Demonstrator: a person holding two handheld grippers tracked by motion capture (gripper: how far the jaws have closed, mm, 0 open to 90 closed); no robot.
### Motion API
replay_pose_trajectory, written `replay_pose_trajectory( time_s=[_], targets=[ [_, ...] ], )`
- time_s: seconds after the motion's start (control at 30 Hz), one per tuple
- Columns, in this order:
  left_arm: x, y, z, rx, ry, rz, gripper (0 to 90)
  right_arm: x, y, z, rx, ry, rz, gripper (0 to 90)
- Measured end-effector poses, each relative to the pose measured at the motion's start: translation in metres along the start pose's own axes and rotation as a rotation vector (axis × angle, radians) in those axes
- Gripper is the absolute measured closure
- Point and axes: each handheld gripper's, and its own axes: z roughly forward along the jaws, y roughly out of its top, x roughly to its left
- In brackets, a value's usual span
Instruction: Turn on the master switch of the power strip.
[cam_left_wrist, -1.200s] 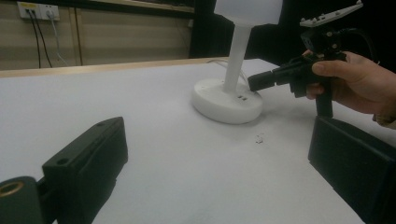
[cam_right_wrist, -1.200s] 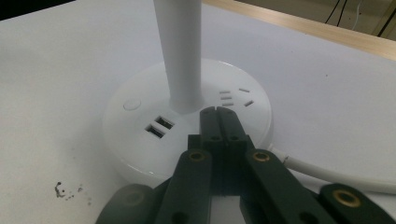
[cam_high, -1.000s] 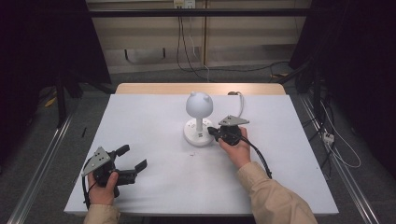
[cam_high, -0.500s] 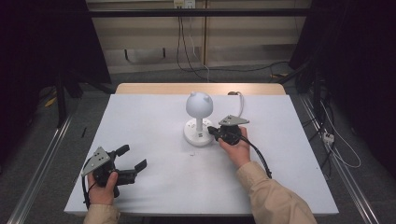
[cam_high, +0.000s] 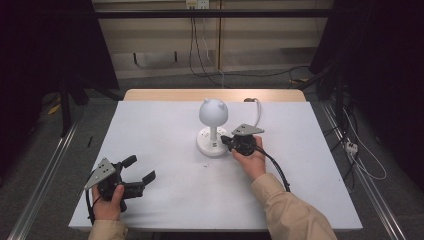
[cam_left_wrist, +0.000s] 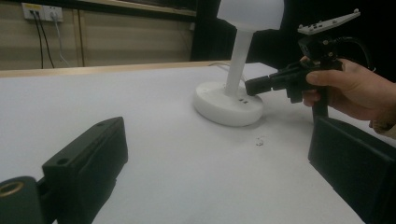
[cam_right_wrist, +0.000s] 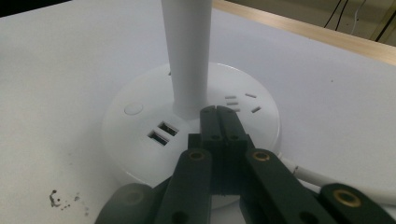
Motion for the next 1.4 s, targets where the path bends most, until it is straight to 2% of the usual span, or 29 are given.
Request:
replay_pose_trajectory(
  time_s=[0.47, 0.73, 1.4],
  targets=[
    [-0.0013, -0.0005, 0.0025, 0.004, -0.007, -0.001, 4.4, 0.0013, -0.0005, 0.0002, 0.002, -0.006, -0.022, 90.0],
    [-0.0009, -0.0006, 0.0024, 0.004, -0.007, -0.003, 4.5, 0.0002, -0.0012, 0.0002, -0.001, -0.001, -0.012, 90.0],
    [-0.0018, -0.0005, 0.0016, 0.006, -0.001, 0.000, 4.5, 0.0006, -0.0015, 0.0004, -0.001, -0.001, -0.026, 90.0]
  ],
)
